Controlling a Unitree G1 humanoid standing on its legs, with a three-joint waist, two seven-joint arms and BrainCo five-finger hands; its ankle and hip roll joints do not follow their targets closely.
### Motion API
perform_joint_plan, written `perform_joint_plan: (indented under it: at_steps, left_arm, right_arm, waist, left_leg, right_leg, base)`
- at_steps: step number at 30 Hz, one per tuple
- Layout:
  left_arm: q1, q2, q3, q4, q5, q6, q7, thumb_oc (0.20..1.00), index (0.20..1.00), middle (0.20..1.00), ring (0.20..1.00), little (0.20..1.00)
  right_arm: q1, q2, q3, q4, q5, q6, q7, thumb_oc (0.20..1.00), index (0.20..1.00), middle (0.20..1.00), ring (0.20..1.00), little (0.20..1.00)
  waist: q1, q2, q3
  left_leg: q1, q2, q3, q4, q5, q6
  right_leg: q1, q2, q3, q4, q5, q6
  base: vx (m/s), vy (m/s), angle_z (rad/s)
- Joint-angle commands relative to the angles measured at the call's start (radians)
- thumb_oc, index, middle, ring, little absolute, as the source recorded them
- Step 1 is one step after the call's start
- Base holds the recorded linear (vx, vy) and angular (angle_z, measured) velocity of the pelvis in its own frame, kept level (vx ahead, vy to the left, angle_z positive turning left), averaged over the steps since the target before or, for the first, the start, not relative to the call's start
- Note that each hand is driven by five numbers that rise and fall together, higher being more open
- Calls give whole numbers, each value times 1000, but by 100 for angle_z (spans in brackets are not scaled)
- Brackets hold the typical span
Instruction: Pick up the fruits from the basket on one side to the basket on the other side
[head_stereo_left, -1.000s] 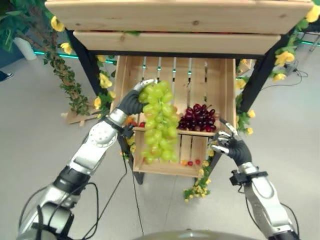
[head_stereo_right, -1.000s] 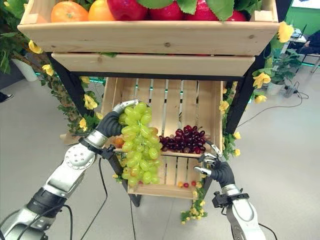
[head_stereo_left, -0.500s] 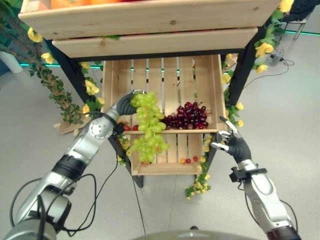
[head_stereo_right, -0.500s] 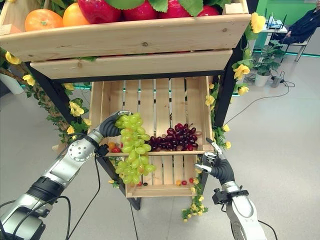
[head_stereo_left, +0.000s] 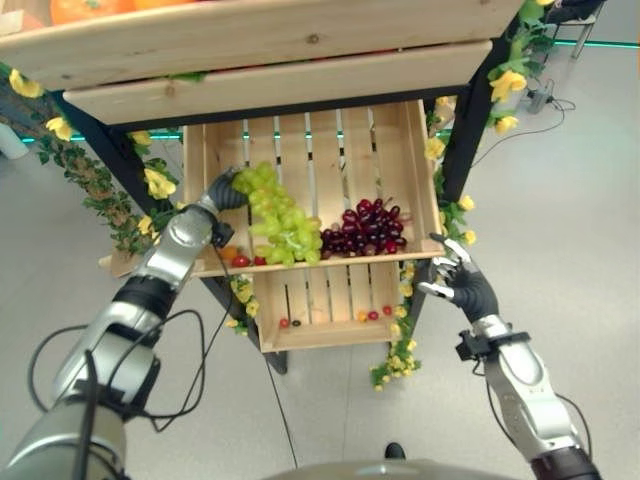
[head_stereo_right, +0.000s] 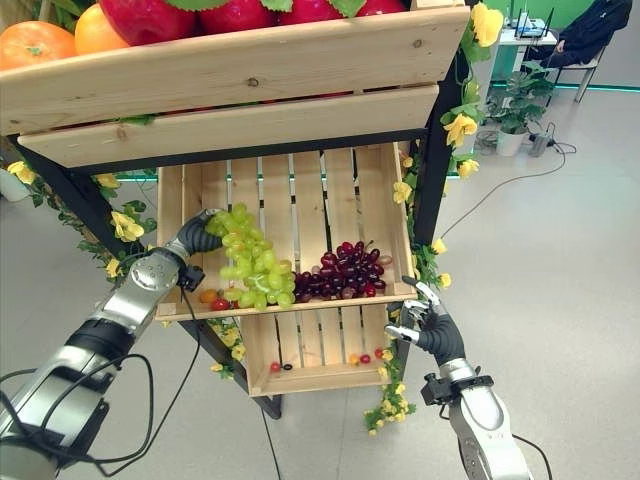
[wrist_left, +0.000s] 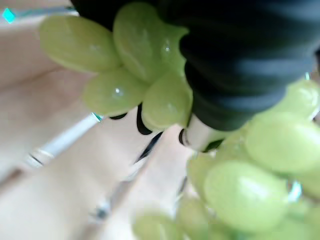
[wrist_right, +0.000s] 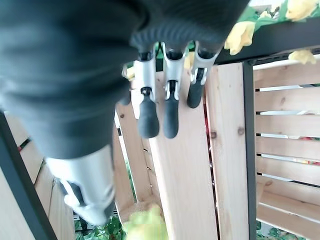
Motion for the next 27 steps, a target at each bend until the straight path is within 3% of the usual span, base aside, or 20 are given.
perform_joint_plan:
  at_steps: [1, 3, 7, 12, 13, 14, 15, 16, 17, 18, 19, 20, 21, 22, 23, 27]
  left_arm:
    - [-207, -3, 143, 91, -249, -81, 74, 200, 200, 200, 200, 200]
    - [-221, -52, 195, 114, -376, -83, 104, 200, 200, 200, 200, 200]
    - [-223, -72, 230, 136, -434, -81, 122, 200, 200, 200, 200, 200]
    - [-219, -65, 212, 178, -337, -54, 113, 200, 200, 200, 200, 200]
    - [-226, -45, 168, 202, -165, -32, 97, 200, 200, 200, 200, 200]
    - [-228, -45, 168, 203, -164, -32, 97, 200, 200, 200, 200, 200]
    - [-232, -28, 133, 208, -54, -29, 77, 200, 200, 200, 200, 200]
    - [-256, 12, 34, 193, 210, -25, 86, 200, 200, 200, 200, 200]
    - [-267, 30, -25, 180, 343, -18, 70, 200, 200, 200, 200, 200]
    - [-268, 30, -26, 180, 344, -18, 70, 200, 200, 200, 200, 200]
    - [-282, 78, -149, 105, 622, -17, 74, 200, 200, 200, 200, 200]
    - [-283, 79, -150, 104, 623, -17, 75, 200, 200, 200, 200, 200]
    - [-284, 109, -237, 30, 789, -26, 62, 319, 319, 319, 319, 319]
    - [-284, 110, -237, 30, 790, -26, 62, 382, 382, 382, 382, 382]
    - [-285, 142, -314, -22, 903, -47, 49, 1000, 1000, 1000, 1000, 1000]
    - [-292, 171, -403, -70, 1026, -67, 12, 1000, 1000, 1000, 1000, 1000]
  right_arm:
    - [1, -21, -9, 10, 31, 21, -32, 1000, 1000, 1000, 1000, 1000]
    - [-12, -27, -2, 4, 24, 24, -46, 1000, 1000, 1000, 1000, 1000]
    - [-14, -30, -3, -4, 14, 27, -52, 1000, 1000, 1000, 1000, 1000]
    - [-11, -37, -5, -7, 2, 30, -49, 1000, 1000, 1000, 1000, 1000]
    - [-4, -43, -11, -8, 3, 27, -41, 1000, 1000, 1000, 1000, 1000]
    - [-5, -42, -12, -8, 3, 27, -40, 1000, 1000, 1000, 1000, 1000]
    - [-1, -44, -18, -6, 4, 23, -34, 1000, 1000, 1000, 1000, 1000]
    - [12, -49, -27, -1, 6, 14, -15, 1000, 1000, 1000, 1000, 1000]
    - [18, -51, -31, 0, 8, 6, -8, 1000, 1000, 1000, 1000, 1000]
    - [17, -50, -31, 1, 8, 6, -8, 1000, 1000, 1000, 1000, 1000]
    - [28, -55, -35, 0, 14, -16, 3, 1000, 1000, 1000, 1000, 1000]
    - [27, -54, -35, 0, 14, -16, 3, 1000, 1000, 1000, 1000, 1000]
    - [35, -64, -34, -6, 26, -31, 6, 1000, 1000, 1000, 1000, 1000]
    - [34, -63, -34, -5, 26, -31, 6, 1000, 1000, 1000, 1000, 1000]
    - [35, -76, -32, -8, 40, -42, 4, 1000, 1000, 1000, 1000, 1000]
    - [44, -87, -32, -15, 50, -44, 7, 1000, 1000, 1000, 1000, 1000]
  waist:
    - [-26, -25, 11]
    - [-37, -26, 20]
    - [-42, -28, 26]
    - [-42, -32, 33]
    - [-41, -32, 37]
    - [-40, -33, 35]
    - [-40, -33, 37]
    - [-37, -36, 36]
    - [-35, -37, 39]
    - [-35, -38, 37]
    - [-29, -39, 40]
    - [-29, -41, 38]
    - [-26, -41, 41]
    - [-25, -42, 40]
    - [-22, -40, 39]
    - [-21, -40, 37]
  left_leg:
    - [-6, -12, -6, 12, 5, -14]
    - [-8, -11, -2, 12, 3, -14]
    - [-10, -10, 10, 11, 2, -12]
    - [-12, -8, 22, 8, 3, -13]
    - [-9, -6, 21, 10, 0, -15]
    - [-13, -7, 21, 9, 4, -14]
    - [-10, -6, 19, 10, 0, -15]
    - [-15, -7, 15, 10, 6, -15]
    - [-11, -7, 13, 12, 2, -16]
    - [-14, -7, 13, 12, 5, -15]
    - [-9, -6, 10, 14, -1, -17]
    - [-13, -6, 10, 14, 2, -16]
    - [-8, -5, 10, 17, -4, -18]
    - [-12, -6, 10, 17, -1, -17]
    - [-10, -6, 12, 17, -3, -17]
    - [-6, -5, 13, 15, -6, -17]
  right_leg:
    - [24, -70, -12, 10, -62, 133]
    - [14, -69, -6, 10, -59, 135]
    - [3, -67, 6, 10, -55, 136]
    - [-8, -65, 16, 10, -53, 138]
    - [-2, -65, 13, 10, -56, 138]
    - [-7, -66, 14, 10, -53, 137]
    - [-1, -65, 11, 10, -56, 138]
    - [-1, -66, 5, 10, -54, 137]
    - [6, -66, 2, 10, -58, 138]
    - [2, -67, 2, 10, -56, 138]
    - [11, -67, -4, 10, -61, 140]
    - [8, -68, -4, 10, -59, 139]
    - [14, -68, -8, 10, -64, 142]
    - [11, -68, -7, 10, -61, 142]
    - [12, -68, -9, 10, -62, 143]
    - [18, -68, -13, 10, -66, 146]
  base:
    - [5, 11, -11]
    - [-3, 7, -4]
    - [-3, 6, -10]
    - [7, -2, -11]
    - [0, 0, 0]
    - [0, 0, 0]
    - [0, 0, 0]
    - [0, 0, 0]
    - [0, 0, 0]
    - [0, 0, 0]
    - [0, 0, 0]
    - [0, 0, 0]
    - [0, 0, 0]
    - [0, 0, 0]
    - [0, 0, 0]
    - [0, 0, 0]
